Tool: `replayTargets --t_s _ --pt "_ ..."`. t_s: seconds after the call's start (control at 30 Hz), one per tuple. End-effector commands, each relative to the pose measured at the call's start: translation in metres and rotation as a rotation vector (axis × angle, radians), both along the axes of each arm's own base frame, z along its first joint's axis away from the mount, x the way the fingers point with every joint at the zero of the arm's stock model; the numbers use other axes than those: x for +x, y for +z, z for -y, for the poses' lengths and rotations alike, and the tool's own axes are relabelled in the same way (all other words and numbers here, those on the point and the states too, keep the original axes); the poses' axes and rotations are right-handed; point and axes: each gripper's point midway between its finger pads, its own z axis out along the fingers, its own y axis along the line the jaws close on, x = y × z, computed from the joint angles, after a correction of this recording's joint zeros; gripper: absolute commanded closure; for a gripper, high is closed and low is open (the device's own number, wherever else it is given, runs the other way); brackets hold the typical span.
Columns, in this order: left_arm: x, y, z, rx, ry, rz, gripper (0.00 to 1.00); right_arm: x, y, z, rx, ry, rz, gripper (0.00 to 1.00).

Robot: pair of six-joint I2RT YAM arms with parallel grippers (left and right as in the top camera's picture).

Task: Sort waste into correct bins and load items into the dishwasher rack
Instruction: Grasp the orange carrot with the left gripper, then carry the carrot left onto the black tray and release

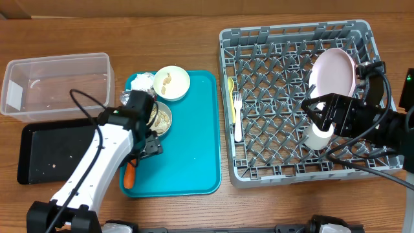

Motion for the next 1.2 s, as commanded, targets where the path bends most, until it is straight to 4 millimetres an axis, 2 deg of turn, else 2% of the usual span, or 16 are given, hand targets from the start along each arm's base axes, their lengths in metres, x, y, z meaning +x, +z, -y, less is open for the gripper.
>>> replayTargets --t_s 0.0,0.1,0.2,0.37,0.57,0.67,0.8,0.9,1.0,1.13,1.17 --pt "-0.001 -0.012 -0.021 0.026 0.004 0.009 0.17 0.002 -0.001 0.001 -0.005 -0.004 -0.001 0.23" --pt "0.005 -0.021 -0.030 0.010 -0.017 0.040 0.17 0.003 -0.001 0.001 -0.005 -0.004 -0.003 0.23" --pt "0.010 -0.031 -0.026 -0.040 -0.066 0.066 0.17 0.003 -0.001 0.001 -0.005 -0.004 -0.002 0.23" --pt "-0.004 -0.050 -0.022 -0.062 -0.097 0.042 0.19 0.003 -0.001 0.001 -0.005 -0.005 -0.003 0.23" --pt "-0.008 -0.066 -0.014 -0.106 -0.165 0.053 0.25 0.004 0.000 0.002 0.004 -0.017 -0.005 0.24" --pt "-0.007 -0.069 -0.003 -0.163 -0.222 0.069 0.33 0.004 0.000 0.002 0.008 -0.022 -0.009 0.24" --pt "-0.008 -0.069 -0.004 -0.163 -0.226 0.063 0.43 0.004 0.000 0.002 0.008 -0.022 -0.010 0.25" --pt "-0.010 -0.069 -0.003 -0.164 -0.222 0.059 0.64 0.004 0.000 0.002 0.008 -0.022 -0.010 0.25" --pt "-0.013 -0.068 -0.004 -0.166 -0.193 0.044 0.73 0.004 0.000 0.002 0.009 -0.022 -0.010 0.26" --pt "-0.012 -0.053 -0.005 -0.162 -0.152 0.016 0.78 0.004 0.000 0.002 0.008 -0.022 -0.010 0.26" --pt "-0.007 -0.038 -0.006 -0.157 -0.150 0.012 0.78 0.004 0.000 0.002 0.008 -0.022 -0.010 0.26"
